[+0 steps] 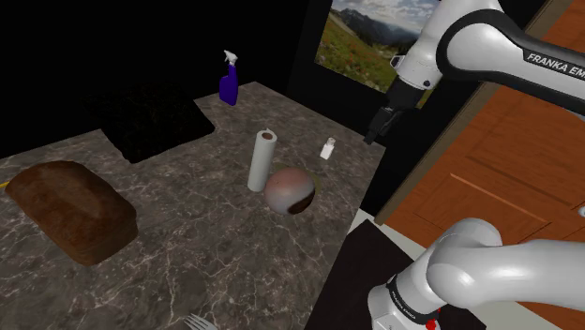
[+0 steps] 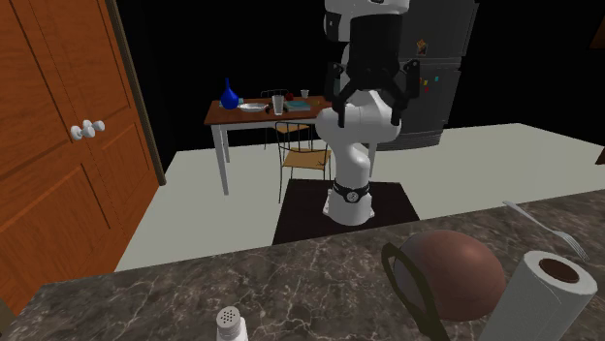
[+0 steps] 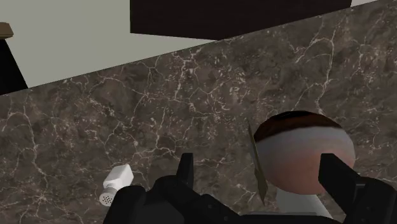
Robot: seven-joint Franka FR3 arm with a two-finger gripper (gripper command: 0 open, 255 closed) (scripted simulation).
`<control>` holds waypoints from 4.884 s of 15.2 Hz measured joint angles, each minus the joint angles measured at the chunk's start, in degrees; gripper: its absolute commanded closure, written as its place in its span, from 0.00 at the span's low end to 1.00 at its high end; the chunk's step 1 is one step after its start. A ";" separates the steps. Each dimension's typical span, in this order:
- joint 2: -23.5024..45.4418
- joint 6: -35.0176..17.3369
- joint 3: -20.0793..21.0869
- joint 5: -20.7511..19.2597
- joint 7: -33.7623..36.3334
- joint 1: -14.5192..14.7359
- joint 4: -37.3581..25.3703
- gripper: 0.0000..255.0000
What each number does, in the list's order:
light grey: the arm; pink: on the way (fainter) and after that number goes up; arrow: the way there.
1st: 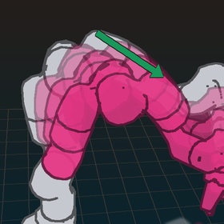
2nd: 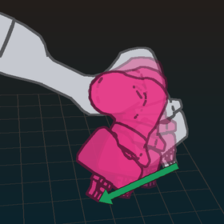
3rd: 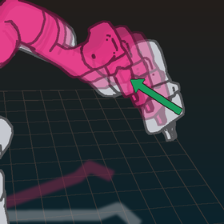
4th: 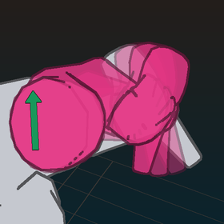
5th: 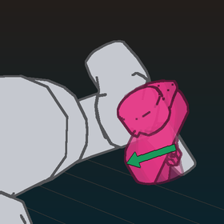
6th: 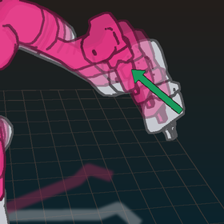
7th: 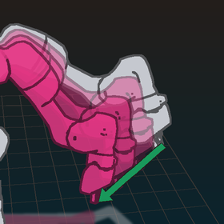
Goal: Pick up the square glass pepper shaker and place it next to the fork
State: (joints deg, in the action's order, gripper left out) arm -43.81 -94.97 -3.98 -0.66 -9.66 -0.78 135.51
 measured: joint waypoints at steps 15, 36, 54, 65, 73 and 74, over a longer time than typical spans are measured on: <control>27.67 -11.82 -6.31 -3.37 -7.37 -1.62 -9.94 0.00; 66.74 -17.77 -9.90 -0.86 -16.05 -6.14 -36.13 0.00; 67.38 -19.66 -9.90 -0.75 -16.18 -6.31 -34.91 1.00; 64.94 -14.45 -10.15 -1.23 -16.33 -6.12 -37.76 1.00; 63.06 -9.07 -10.36 -1.59 -16.65 -6.06 -41.33 1.00; 62.77 -8.38 -10.38 -1.65 -16.67 -6.04 -41.72 1.00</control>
State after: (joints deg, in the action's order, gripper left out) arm 18.96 -103.35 -14.36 -2.31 -26.33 -6.82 93.79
